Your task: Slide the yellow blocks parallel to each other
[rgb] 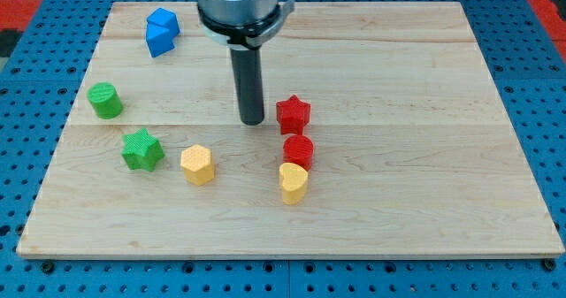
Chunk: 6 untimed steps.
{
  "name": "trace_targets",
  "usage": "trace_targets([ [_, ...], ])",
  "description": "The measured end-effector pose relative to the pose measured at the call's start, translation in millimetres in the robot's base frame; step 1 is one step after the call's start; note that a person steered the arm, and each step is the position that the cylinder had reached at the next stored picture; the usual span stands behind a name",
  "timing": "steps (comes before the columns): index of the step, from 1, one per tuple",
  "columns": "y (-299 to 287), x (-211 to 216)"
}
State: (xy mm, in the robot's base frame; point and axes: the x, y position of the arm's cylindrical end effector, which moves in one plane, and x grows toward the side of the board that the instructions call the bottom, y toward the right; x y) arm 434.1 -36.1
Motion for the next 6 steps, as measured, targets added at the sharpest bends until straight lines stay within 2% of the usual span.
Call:
trace_targets([
  [2,47,0],
  [3,6,0],
  [6,-40,26],
])
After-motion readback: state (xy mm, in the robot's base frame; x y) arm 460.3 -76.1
